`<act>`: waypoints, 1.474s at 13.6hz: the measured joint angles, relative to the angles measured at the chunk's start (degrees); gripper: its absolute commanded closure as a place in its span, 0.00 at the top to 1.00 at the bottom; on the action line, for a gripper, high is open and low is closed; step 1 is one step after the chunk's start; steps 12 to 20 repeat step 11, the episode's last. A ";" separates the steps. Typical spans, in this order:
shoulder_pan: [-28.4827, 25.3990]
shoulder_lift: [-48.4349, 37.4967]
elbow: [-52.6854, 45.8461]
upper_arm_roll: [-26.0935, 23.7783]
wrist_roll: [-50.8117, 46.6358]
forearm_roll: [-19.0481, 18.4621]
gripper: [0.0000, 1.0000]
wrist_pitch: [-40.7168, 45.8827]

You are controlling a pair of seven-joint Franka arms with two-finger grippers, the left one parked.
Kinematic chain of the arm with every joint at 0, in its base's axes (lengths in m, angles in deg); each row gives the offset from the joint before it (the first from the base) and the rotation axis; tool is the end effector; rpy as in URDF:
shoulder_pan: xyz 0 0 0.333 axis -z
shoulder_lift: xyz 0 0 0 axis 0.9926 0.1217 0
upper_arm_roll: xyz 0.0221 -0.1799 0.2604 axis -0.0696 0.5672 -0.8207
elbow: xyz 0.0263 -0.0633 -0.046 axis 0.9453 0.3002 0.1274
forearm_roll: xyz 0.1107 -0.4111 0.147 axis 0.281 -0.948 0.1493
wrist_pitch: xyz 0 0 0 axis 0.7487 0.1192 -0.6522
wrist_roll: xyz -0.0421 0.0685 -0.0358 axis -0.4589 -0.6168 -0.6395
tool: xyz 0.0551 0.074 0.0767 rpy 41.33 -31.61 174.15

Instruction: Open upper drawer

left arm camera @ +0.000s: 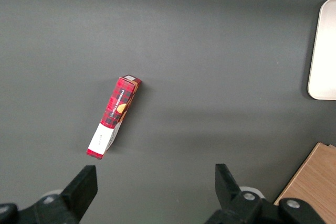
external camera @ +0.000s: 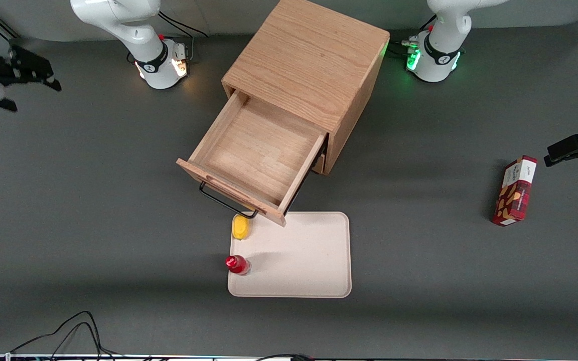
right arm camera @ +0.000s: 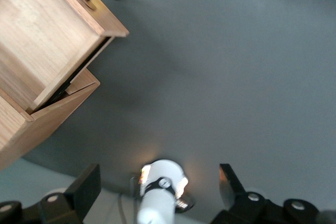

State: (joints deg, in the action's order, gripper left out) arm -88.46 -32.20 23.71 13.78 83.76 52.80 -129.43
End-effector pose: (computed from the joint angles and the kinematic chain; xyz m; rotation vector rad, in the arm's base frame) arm 0.5543 0.0551 0.7144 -3.0223 -0.3972 0.3428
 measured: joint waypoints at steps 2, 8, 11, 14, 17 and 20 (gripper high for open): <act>-0.29 -7.29 13.33 -0.18 -7.54 0.00 1.00 -5.97; -0.24 -18.75 39.89 0.22 -21.85 -3.15 1.00 -22.60; -0.21 -17.70 38.47 0.50 -23.13 -6.39 1.00 -24.03; -0.21 -17.70 38.47 0.50 -23.13 -6.39 1.00 -24.03; -0.21 -17.70 38.47 0.50 -23.13 -6.39 1.00 -24.03; -0.21 -17.70 38.47 0.50 -23.13 -6.39 1.00 -24.03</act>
